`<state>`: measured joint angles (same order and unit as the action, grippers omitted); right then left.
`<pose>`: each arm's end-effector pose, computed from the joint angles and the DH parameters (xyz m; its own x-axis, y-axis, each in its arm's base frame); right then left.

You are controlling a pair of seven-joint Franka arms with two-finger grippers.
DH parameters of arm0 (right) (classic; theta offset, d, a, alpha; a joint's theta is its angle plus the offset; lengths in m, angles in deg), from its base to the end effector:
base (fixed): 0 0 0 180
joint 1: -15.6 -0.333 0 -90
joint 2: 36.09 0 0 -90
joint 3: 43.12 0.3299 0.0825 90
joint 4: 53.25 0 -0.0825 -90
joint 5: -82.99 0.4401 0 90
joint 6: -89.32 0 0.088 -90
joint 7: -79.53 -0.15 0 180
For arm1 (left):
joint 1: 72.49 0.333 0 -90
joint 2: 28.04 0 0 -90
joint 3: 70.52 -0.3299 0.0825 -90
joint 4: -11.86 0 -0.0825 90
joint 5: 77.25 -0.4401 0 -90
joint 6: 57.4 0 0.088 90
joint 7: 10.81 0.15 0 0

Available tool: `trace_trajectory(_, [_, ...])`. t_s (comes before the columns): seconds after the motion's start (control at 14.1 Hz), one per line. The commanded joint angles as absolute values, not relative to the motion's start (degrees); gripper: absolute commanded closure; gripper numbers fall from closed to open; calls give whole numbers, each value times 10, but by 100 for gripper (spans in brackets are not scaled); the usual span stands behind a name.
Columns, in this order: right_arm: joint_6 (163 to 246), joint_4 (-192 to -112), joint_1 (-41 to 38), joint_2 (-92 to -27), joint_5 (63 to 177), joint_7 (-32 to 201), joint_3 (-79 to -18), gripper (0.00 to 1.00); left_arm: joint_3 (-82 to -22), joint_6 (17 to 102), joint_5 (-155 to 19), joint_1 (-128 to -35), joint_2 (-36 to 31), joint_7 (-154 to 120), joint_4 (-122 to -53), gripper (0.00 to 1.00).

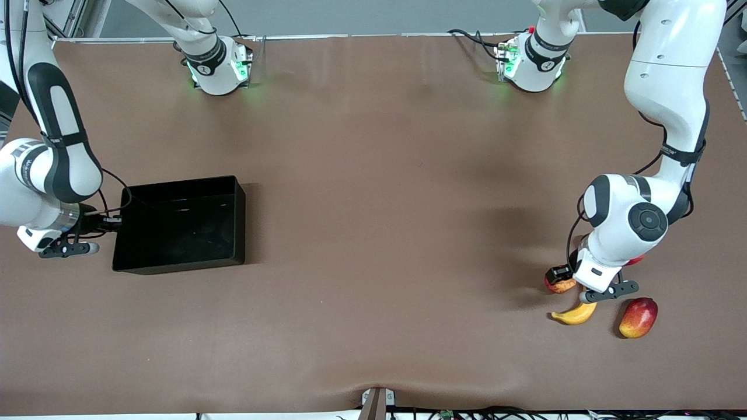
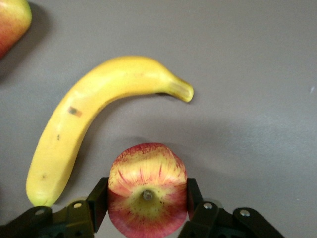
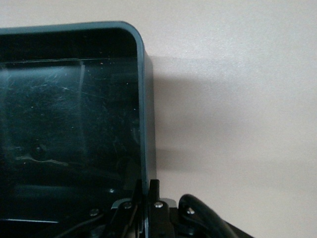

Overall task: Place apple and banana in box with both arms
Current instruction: 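Slide the box with the right gripper while the left gripper carries the apple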

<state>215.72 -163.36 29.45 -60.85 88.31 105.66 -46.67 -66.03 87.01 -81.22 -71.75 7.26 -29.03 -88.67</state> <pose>0.6206 -0.1880 0.1852 0.9883 0.1005 -0.1143 0.0892 -0.9909 -0.1005 0.7322 -0.0441 0.1624 0.9655 0.2163 0.1450 0.2120 -0.9763 0.0444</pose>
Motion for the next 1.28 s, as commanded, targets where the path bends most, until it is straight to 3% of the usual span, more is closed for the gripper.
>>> trace_trajectory(0.0, [2065,-1573,297,-601,912,1063,-458,100,-660,835,-825,-721,40,-294,-889,100])
trace_trajectory(0.14, [1987,-1522,295,-601,942,1059,-458,100,-655,812,-825,-723,24,-295,-886,100])
trace_trajectory(0.28, [1959,-1504,279,-601,966,1058,-458,100,-645,789,-825,-723,11,-295,-883,100])
trace_trajectory(0.71, [1965,-1491,151,-598,1014,920,-458,100,-635,662,-825,-733,-7,-301,-815,100])
trace_trajectory(1.21, [2042,-1468,-41,-619,1013,690,-458,100,-624,632,-824,-747,-35,-311,-812,100])
